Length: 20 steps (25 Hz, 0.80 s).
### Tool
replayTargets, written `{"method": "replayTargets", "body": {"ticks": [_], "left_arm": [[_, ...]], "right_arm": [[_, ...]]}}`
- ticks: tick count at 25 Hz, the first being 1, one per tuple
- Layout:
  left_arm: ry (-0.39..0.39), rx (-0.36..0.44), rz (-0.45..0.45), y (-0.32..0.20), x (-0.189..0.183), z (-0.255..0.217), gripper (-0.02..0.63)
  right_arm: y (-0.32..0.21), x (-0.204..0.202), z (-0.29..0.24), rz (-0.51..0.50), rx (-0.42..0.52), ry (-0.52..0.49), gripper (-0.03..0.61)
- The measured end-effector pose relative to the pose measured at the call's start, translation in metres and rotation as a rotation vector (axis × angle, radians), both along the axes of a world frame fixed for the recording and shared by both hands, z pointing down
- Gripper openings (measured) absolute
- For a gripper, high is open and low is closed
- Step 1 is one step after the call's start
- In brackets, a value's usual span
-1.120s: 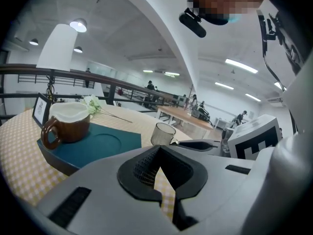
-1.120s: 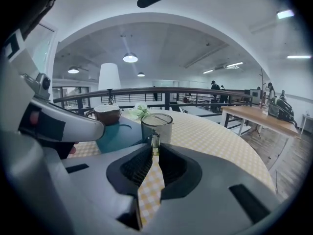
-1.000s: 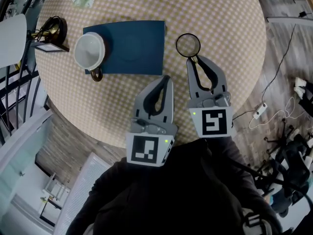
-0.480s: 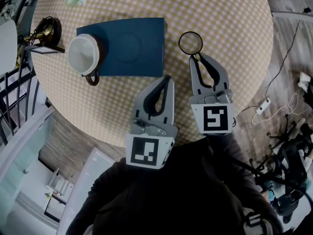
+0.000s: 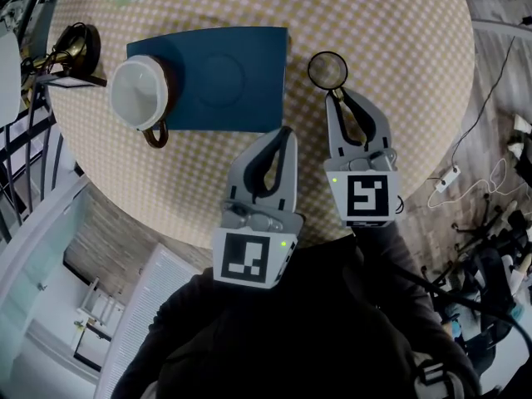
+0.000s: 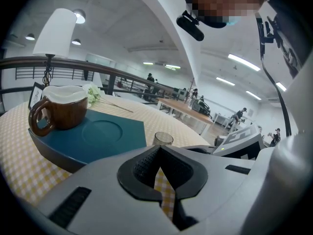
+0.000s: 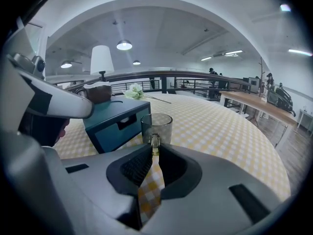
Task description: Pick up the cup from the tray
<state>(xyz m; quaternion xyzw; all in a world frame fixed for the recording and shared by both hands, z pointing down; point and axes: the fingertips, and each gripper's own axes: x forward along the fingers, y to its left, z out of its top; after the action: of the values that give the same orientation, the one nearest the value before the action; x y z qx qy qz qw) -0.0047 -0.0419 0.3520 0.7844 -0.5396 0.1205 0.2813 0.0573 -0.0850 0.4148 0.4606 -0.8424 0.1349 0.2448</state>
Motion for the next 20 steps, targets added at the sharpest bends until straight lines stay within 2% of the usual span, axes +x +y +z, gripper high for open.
{"method": "replayTargets", "body": {"ticks": [4, 9, 20], "left_arm": [[0.003, -0.001, -0.006, -0.002, -0.003, 0.002, 0.005], [0.004, -0.007, -0.007, -0.001, -0.006, 0.004, 0.005], [0.003, -0.002, -0.019, 0.001, -0.007, 0.0, 0.005]], "right_arm": [[-0.001, -0.001, 0.005, -0.021, 0.002, 0.028, 0.038], [0.003, -0.001, 0.013, 0.022, -0.054, 0.027, 0.038], [0.005, 0.0, 0.017, 0.01, -0.069, 0.089, 0.038]]}}
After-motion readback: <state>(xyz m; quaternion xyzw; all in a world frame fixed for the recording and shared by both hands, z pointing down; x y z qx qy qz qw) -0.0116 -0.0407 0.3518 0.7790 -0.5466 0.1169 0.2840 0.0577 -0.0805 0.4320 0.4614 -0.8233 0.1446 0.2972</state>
